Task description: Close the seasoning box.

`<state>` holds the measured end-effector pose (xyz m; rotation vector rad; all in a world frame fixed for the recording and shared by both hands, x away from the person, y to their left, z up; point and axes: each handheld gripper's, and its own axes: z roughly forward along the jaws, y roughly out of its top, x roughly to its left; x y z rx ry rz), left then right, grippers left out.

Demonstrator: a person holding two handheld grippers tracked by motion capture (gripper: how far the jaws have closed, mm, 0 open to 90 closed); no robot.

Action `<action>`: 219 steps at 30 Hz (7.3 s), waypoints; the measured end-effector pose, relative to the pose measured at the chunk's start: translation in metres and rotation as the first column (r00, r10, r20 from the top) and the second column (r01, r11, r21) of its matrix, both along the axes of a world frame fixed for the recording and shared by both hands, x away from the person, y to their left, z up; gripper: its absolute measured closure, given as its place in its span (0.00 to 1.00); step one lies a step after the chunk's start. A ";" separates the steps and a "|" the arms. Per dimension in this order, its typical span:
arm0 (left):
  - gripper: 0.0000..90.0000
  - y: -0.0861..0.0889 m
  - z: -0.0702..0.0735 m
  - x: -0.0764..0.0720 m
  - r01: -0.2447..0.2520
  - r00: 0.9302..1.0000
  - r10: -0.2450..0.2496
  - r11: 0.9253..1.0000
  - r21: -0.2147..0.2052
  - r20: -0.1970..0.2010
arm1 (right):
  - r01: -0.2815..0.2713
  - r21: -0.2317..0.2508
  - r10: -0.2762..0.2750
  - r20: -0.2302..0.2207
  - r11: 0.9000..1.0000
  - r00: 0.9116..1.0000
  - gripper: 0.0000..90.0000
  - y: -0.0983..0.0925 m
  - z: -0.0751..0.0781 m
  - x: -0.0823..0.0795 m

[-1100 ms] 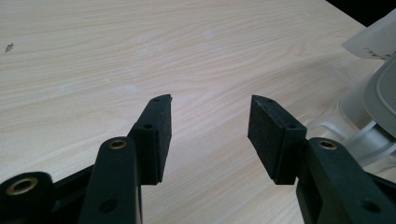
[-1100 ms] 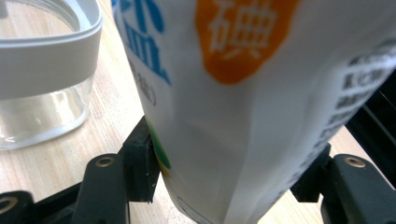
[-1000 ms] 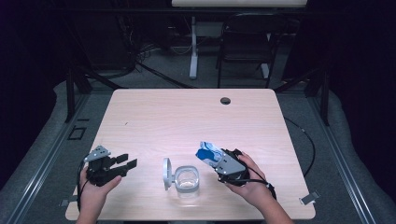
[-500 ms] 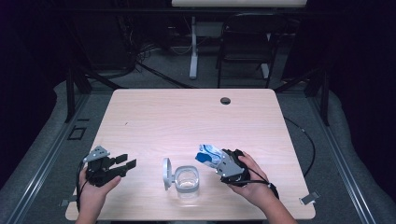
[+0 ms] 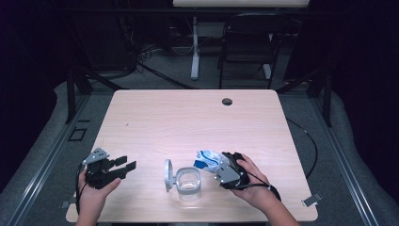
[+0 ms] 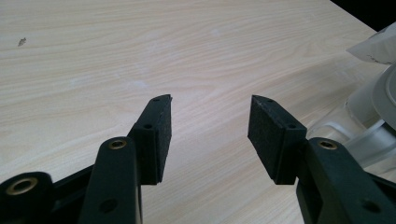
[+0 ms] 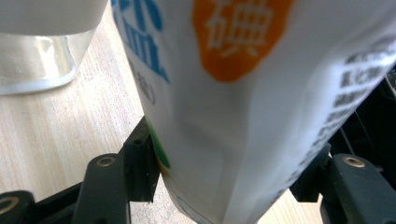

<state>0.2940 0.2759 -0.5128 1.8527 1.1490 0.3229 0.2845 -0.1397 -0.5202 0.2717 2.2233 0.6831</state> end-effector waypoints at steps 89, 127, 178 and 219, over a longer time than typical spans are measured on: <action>0.56 0.008 -0.005 -0.001 -0.027 1.000 0.027 1.000 -0.002 -0.015 | -0.064 -0.424 0.173 0.223 0.903 0.959 0.45 0.016 -0.004 -0.005; 0.56 0.010 -0.005 -0.001 -0.033 0.999 0.033 0.999 -0.001 -0.019 | -0.037 -0.550 0.229 0.285 0.834 0.931 0.45 0.021 0.005 -0.005; 0.56 0.013 -0.007 -0.001 -0.043 0.999 0.043 0.999 -0.007 -0.022 | -0.054 -0.657 0.304 0.274 0.752 0.912 0.46 0.029 0.018 -0.007; 0.56 0.014 -0.007 -0.001 -0.048 0.999 0.048 0.999 -0.009 -0.019 | -0.054 -0.693 0.334 0.277 0.719 0.901 0.47 0.031 0.022 -0.009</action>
